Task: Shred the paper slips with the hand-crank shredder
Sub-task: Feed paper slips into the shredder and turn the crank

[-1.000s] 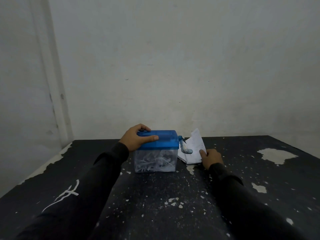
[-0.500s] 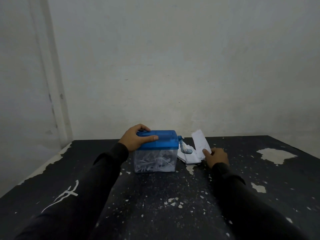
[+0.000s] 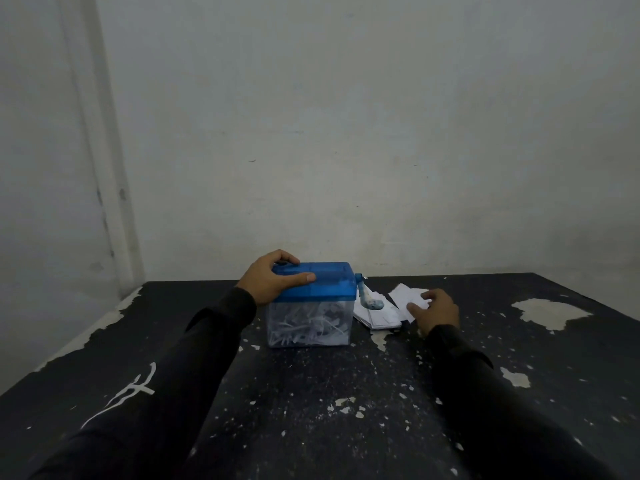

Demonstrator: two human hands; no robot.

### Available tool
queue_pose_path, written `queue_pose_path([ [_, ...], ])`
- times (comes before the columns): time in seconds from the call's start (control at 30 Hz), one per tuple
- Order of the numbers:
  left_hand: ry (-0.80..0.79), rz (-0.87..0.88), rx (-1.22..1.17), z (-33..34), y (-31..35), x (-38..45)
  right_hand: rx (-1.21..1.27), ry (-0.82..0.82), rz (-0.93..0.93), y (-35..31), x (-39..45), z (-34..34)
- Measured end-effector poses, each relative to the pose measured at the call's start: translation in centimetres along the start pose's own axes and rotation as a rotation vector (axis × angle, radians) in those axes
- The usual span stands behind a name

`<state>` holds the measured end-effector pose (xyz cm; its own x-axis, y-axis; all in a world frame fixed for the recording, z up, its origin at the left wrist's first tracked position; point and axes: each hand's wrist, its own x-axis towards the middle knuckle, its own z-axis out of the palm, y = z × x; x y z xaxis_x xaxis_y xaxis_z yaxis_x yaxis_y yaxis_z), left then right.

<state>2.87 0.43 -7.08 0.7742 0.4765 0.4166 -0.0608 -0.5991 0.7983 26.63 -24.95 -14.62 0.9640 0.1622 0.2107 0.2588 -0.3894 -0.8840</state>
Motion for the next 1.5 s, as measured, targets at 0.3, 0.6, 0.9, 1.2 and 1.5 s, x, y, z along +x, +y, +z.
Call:
queue_pose_path([
  [0.3, -0.038, -0.015, 0.057, -0.4, -0.2, 0.4, 0.272, 0.008, -0.397, -4.2, -1.4, -1.0],
  [0.6, -0.054, 0.080, 0.379, -1.6, 1.7, 1.1, 0.289, -0.171, -0.790, -14.8, -2.6, -1.9],
  [0.9, 0.032, 0.108, 0.182, -1.6, 3.6, 1.5, 0.112, -0.349, -0.881, -20.6, -3.1, 1.1],
  [1.2, 0.110, 0.019, -0.091, -2.3, 1.4, 0.4, -0.132, -0.557, -0.661, -14.8, -2.7, -1.3],
  [1.5, 0.205, -0.007, -0.112, -1.4, 0.3, -0.1, -0.336, -0.760, -0.724, -9.1, -3.1, -2.4],
])
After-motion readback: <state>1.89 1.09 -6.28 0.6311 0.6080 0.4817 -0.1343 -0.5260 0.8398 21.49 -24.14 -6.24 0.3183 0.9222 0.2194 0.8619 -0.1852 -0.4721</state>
